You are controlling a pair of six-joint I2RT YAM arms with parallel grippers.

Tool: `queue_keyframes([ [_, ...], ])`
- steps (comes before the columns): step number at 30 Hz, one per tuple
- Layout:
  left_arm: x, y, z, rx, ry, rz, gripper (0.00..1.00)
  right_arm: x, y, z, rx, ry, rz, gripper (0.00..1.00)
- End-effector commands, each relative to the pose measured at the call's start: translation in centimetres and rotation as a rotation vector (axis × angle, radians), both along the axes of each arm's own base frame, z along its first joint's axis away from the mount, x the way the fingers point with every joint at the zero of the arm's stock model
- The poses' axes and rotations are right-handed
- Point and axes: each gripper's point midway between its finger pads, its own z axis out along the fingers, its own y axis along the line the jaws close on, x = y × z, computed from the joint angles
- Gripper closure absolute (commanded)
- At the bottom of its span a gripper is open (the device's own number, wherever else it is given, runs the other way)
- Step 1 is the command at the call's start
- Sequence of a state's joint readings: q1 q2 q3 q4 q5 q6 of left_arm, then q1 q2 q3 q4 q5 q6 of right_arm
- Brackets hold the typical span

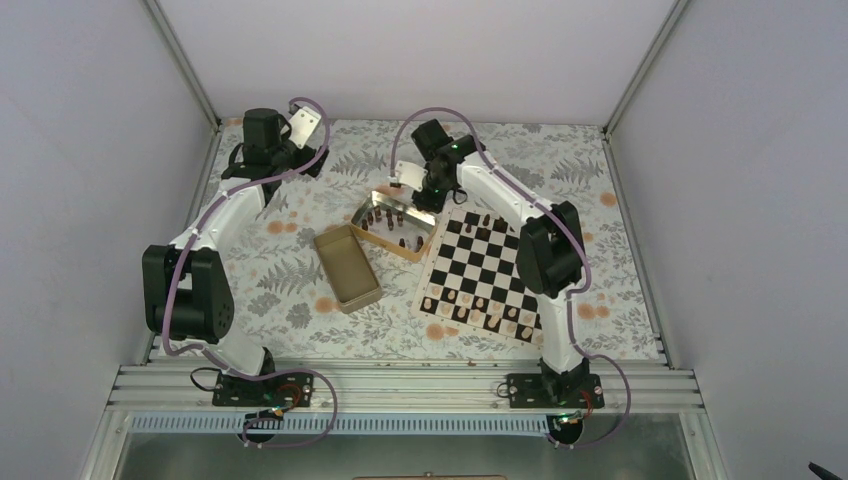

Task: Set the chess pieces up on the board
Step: Place the chess piece on the chessboard.

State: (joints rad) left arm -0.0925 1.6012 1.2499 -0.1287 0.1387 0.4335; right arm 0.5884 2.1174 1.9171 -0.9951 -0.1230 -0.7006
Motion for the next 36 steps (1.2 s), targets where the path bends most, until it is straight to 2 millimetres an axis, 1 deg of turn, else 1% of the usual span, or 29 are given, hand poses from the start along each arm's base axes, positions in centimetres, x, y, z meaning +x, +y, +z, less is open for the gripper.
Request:
queue_keyframes([
  [1, -0.2, 0.1, 1.3, 0.003, -0.039, 0.004, 0.00, 0.6, -0.1, 2.6, 0.058, -0.036, -0.025, 0.92],
  [5, -0.2, 0.1, 1.1, 0.005, -0.037, 0.004, 0.00, 1.3, -1.5, 3.5, 0.066, -0.048, -0.059, 0.91],
  [8, -0.1, 0.1, 1.1, 0.006, -0.036, 0.006, 0.00, 2.0, -3.4, 4.6, 0.075, -0.068, -0.099, 0.91],
  [9, -0.1, 0.2, 1.1, 0.008, -0.038, 0.007, 0.00, 2.4, -4.3, 5.0, 0.079, -0.073, -0.121, 0.91],
  [13, -0.1, 0.2, 1.2, 0.009, -0.039, 0.008, 0.00, 3.1, -8.0, 5.8, 0.079, -0.079, -0.193, 0.91],
  [16, -0.1, 0.2, 1.1, 0.011, -0.037, 0.009, 0.00, 3.2, -11.3, 5.9, 0.072, -0.074, -0.250, 0.91],
  [18, -0.1, 0.2, 1.2, 0.010, -0.041, 0.008, 0.00, 3.1, -13.9, 5.7, 0.064, -0.066, -0.298, 0.91],
  [20, -0.1, 0.2, 1.2, 0.010, -0.039, 0.008, 0.00, 2.7, -16.5, 5.2, 0.051, -0.053, -0.344, 0.90],
  [25, -0.1, 0.2, 1.3, 0.008, -0.042, 0.006, 0.00, 0.8, -22.6, 3.4, 0.019, -0.004, -0.456, 0.90],
  [26, -0.1, 0.1, 1.3, 0.006, -0.043, 0.005, 0.00, 0.3, -23.6, 3.0, 0.016, 0.004, -0.476, 0.90],
  [28, -0.1, 0.1, 1.3, 0.007, -0.041, 0.006, 0.00, -0.4, -25.0, 2.0, 0.014, 0.022, -0.505, 0.89],
  [30, -0.1, 0.1, 1.4, 0.006, -0.041, 0.004, 0.00, -1.1, -26.0, 1.0, 0.013, 0.046, -0.524, 0.89],
  [33, -0.1, 0.0, 1.4, 0.004, -0.042, 0.002, 0.00, -1.7, -27.0, -0.6, 0.000, 0.076, -0.543, 0.89],
  [36, -0.2, 0.0, 1.7, 0.002, -0.046, 0.001, 0.00, -1.9, -27.5, -1.7, -0.001, 0.105, -0.552, 0.88],
])
